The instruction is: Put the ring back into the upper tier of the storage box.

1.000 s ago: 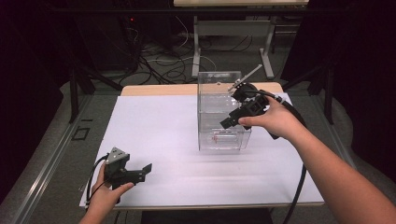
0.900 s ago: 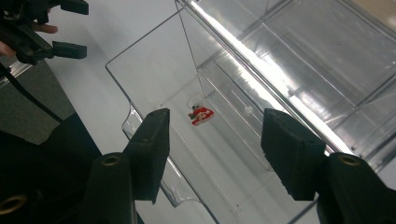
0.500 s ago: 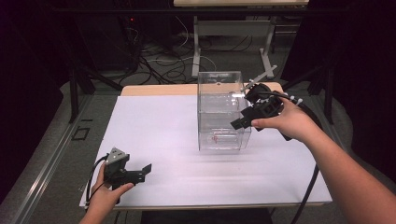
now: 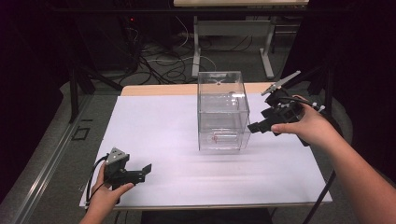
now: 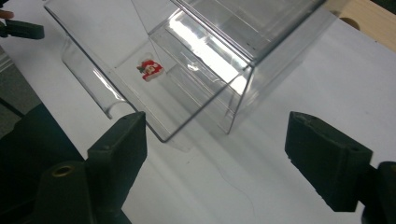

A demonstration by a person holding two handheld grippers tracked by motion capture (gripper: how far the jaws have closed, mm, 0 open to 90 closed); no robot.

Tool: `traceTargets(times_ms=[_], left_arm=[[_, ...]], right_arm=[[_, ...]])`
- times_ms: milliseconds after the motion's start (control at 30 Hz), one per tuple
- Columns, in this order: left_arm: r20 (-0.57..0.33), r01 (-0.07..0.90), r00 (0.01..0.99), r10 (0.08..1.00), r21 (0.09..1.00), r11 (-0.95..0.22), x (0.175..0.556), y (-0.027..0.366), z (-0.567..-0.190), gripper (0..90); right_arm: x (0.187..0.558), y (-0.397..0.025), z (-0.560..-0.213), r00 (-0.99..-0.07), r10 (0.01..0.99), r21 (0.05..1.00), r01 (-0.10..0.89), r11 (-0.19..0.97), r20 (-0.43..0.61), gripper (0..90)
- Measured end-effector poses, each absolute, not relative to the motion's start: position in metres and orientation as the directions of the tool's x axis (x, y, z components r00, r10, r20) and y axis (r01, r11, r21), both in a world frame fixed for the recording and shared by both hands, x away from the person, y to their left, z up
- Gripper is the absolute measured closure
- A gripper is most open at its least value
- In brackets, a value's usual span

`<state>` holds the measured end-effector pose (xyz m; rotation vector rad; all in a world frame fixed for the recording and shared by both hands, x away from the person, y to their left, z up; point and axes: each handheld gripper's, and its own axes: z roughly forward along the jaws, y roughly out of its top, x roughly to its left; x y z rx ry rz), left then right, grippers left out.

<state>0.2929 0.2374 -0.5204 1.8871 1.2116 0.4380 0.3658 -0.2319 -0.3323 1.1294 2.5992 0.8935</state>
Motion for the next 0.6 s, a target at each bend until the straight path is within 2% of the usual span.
traceTargets(times_ms=[233, 600], left_arm=[[-0.138, 0.581, 0.473, 0.870, 0.791, -0.191, 0.293, 0.237, -0.521, 1.5], [-0.143, 0.589, 0.476, 0.868, 0.784, -0.193, 0.294, 0.237, -0.521, 1.5]], right_arm=[[0.361, -0.249, -0.341, -0.679, 0.731, 0.580, 0.624, 0.524, 0.071, 15.0], [0.359, -0.264, -0.375, -0.636, 0.769, 0.587, 0.649, 0.484, 0.070, 14.2]])
